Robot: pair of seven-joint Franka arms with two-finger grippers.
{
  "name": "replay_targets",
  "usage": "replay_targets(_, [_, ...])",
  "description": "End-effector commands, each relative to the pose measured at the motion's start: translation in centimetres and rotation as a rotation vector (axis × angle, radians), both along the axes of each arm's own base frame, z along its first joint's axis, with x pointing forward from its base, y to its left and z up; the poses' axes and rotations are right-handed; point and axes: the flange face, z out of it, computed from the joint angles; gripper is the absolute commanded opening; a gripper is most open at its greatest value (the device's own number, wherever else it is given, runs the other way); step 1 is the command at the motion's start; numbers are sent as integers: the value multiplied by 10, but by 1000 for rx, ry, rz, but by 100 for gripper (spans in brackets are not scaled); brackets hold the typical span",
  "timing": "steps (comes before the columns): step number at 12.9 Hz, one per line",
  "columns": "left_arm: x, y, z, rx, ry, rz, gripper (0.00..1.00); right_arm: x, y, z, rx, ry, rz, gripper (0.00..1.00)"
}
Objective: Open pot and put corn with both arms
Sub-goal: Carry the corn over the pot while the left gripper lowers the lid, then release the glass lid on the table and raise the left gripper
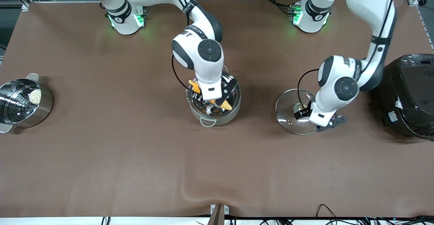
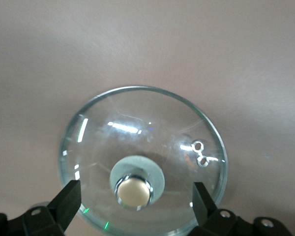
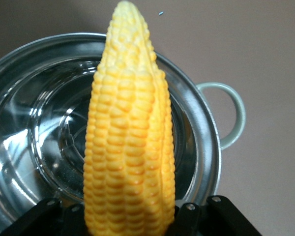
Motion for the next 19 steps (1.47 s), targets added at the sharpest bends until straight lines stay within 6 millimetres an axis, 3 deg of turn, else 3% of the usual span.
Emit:
replay_targets(1, [19,10,90,24,17,-16,100,-14,16,-8,-47,-34,-30,0])
replay_targets(3, [21,12,138,18,-11,-34,100,-18,12,-20,-66,-19,-33,0])
replay_targets(7, [0,18,225,-13,-137,-186,100,-24,9,-33,-95,-20,-38,0])
replay_targets(9, [-11,22,240,-14,-123,-235,100,-26,8,-43,-87,-27,-45,0])
replay_targets(12, [-16,55,262,-28,-137,-216,100,-27,12,-50,-71,-41,-61,0])
replay_targets(14, [-23,65,278,-29,-161,-224,100,-26,12,-52,-69,-46,-58,1])
replay_targets(16, [-27,79,283,-29,-151,-223,100,-29,16,-53,-69,-47,-52,4])
replay_targets(17, [-27,77,285,-30,-154,-234,100,-30,18,-52,-66,-49,-52,8])
replay_targets(18, [-27,80,285,-30,-154,-238,100,-30,18,-52,-66,-49,-54,26])
replay_targets(19, [-27,80,286,-30,-155,-241,100,-29,17,-52,-67,-53,-53,79])
